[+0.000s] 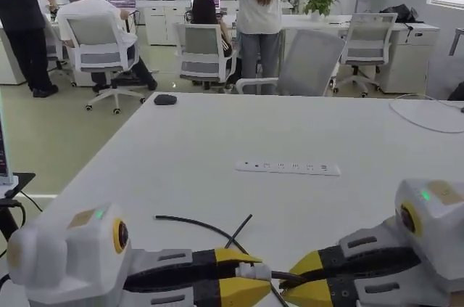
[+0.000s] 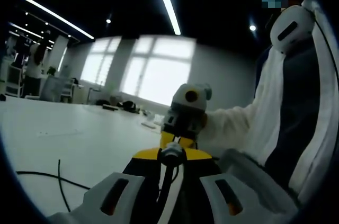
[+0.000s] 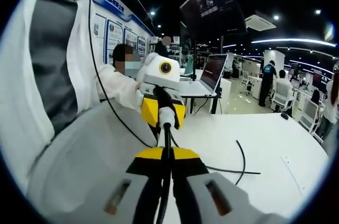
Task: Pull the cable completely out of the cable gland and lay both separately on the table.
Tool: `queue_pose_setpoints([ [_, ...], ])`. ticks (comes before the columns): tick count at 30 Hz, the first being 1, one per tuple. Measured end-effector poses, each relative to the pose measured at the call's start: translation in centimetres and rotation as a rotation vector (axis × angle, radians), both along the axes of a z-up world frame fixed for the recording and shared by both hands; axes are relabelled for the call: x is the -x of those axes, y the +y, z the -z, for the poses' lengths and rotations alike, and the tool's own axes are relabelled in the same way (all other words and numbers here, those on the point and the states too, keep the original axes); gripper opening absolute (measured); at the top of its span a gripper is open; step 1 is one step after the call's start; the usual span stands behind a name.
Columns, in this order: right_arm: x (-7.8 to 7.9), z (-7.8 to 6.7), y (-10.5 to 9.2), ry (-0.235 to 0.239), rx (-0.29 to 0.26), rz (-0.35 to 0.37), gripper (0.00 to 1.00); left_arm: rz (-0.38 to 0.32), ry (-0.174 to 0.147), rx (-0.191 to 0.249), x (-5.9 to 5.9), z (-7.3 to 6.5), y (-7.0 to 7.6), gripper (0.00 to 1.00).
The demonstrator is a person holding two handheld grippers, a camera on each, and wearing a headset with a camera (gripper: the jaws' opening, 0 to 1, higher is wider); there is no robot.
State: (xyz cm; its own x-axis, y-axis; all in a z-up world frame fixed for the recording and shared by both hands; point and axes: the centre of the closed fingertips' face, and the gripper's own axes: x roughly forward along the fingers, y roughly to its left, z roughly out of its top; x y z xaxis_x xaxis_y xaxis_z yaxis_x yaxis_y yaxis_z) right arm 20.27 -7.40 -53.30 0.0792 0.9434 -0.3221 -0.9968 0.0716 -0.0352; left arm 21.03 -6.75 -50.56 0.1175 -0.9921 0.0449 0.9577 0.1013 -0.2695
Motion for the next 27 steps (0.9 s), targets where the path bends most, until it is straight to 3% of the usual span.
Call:
queue_pose_setpoints([
  [14, 0.1, 0.8, -0.2, -0.004, 0.022, 0.001, 0.02, 0.004, -0.006, -0.017, 0.1, 0.3, -0.1, 0.16],
  [27, -0.1, 2.5, -2.8, 0.020, 0.050, 0.052, 0.02, -0.001, -0.006, -0.022, -0.1, 0.4, -0.1, 0.16],
])
